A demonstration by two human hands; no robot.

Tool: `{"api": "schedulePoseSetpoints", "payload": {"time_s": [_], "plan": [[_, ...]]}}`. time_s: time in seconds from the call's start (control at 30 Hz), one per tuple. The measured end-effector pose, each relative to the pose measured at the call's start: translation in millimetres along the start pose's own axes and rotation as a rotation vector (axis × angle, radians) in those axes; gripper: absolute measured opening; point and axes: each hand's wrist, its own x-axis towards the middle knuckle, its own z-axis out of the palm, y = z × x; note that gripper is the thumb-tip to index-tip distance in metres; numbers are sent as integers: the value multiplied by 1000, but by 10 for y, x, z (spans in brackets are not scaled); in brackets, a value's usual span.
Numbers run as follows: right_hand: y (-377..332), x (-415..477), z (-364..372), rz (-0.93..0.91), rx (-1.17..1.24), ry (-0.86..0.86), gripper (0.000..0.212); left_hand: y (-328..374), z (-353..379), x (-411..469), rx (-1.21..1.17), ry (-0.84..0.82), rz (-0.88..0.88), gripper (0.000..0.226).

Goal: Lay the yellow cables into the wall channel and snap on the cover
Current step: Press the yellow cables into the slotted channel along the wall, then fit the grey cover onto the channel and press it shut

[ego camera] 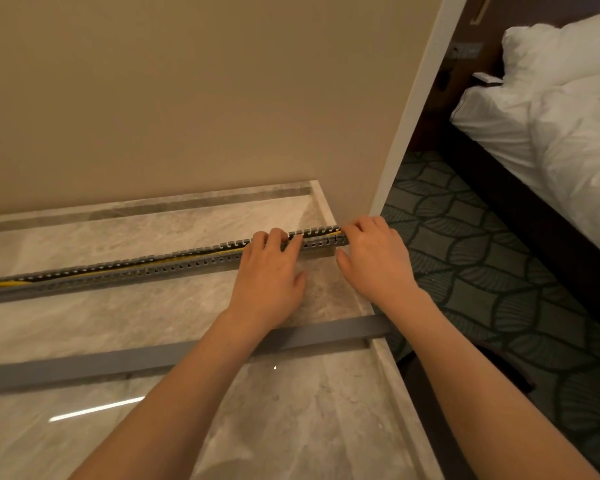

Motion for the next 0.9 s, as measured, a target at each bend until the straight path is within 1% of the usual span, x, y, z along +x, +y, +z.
{"api": "schedulePoseSetpoints", "payload": {"time_s": [0.07,0.2,0.43,0.6,0.77,0.9], "plan": [[-35,-14,-29,13,-14,-12,33,-9,-36,-35,-3,1,-13,53],[-184,-87,-75,20,15,21,38,-87,-120,-142,-27,19,-64,51],[-871,-204,-188,-166,111,-1,41,-411,-385,-686,-63,67,-229,53],[-1665,-371,-246,-329,231,-27,42,-813,-685,-1315,-44,107,-378,53],[-2667,-728,-314,-494,364,-32,40,-1342,-1065,-2146,-10,174,-503,52],[-3402,-1064,-368,-561,460,-17,37,-1789,-1393,-2847,-8,202,-592,53]]}}
